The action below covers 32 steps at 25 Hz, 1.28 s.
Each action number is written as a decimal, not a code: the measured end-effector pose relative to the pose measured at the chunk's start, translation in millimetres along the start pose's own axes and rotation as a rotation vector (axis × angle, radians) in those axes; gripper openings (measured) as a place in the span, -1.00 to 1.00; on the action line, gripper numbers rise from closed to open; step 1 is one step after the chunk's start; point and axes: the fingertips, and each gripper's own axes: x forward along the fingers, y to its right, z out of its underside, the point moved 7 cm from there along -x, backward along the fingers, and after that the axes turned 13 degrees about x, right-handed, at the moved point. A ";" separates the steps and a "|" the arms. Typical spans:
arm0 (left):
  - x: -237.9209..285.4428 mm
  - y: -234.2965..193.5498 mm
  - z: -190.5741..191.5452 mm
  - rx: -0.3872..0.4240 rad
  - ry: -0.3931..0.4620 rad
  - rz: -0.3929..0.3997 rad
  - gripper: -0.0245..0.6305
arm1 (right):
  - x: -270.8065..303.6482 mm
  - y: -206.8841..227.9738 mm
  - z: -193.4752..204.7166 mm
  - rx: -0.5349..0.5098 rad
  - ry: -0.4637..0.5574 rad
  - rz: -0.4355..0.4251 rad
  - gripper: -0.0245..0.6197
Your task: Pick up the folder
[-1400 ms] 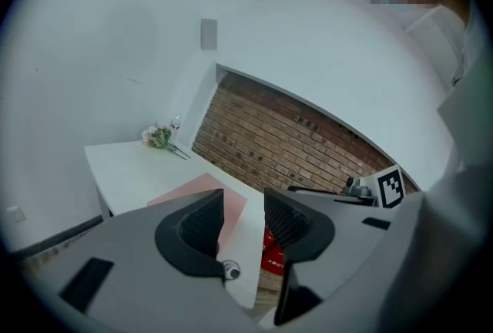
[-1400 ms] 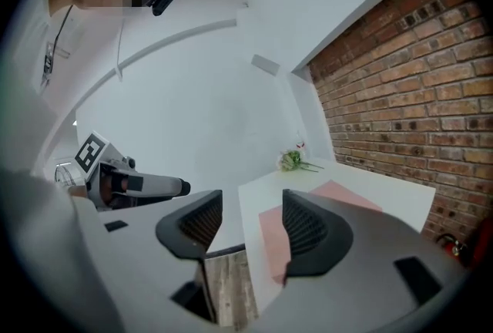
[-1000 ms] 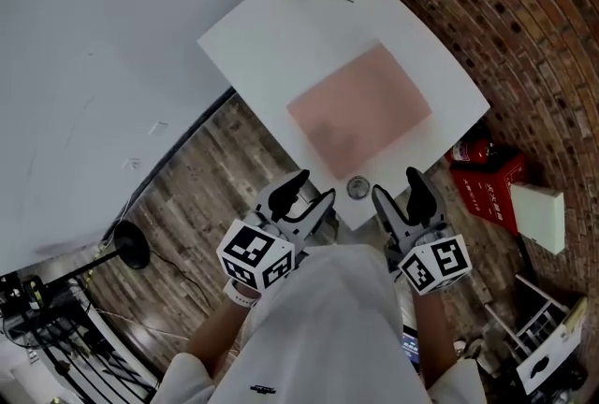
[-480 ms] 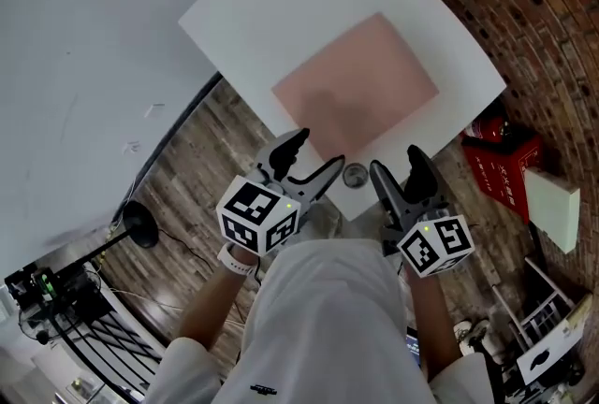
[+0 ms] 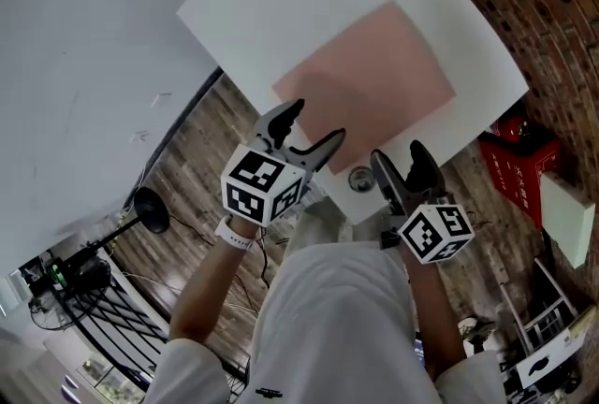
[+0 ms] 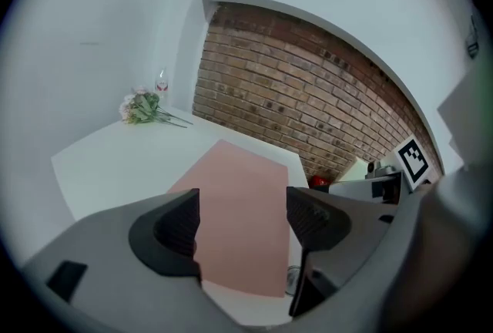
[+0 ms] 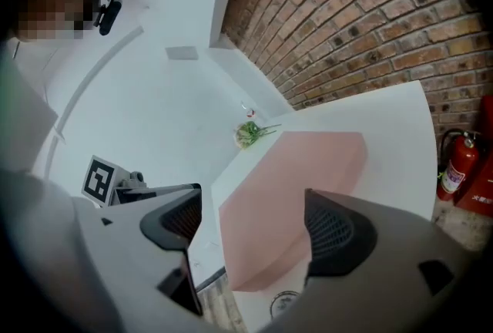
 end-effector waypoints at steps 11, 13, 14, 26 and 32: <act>38.4 -45.4 8.1 0.045 -0.087 -0.044 0.14 | 32.5 28.4 8.1 0.109 -0.022 0.091 0.45; 44.9 -51.3 10.8 0.053 -0.105 -0.043 0.14 | 36.1 34.3 11.0 0.123 -0.029 0.108 0.45; 48.3 -54.4 11.7 0.059 -0.113 -0.041 0.14 | 37.7 37.1 12.1 0.131 -0.032 0.116 0.46; 86.9 -90.6 6.3 0.160 -0.187 0.000 0.14 | 55.0 55.3 24.0 0.220 -0.060 0.151 0.47; 108.5 -99.5 3.8 0.211 -0.265 0.107 0.14 | 59.3 61.0 27.0 0.261 -0.068 0.150 0.47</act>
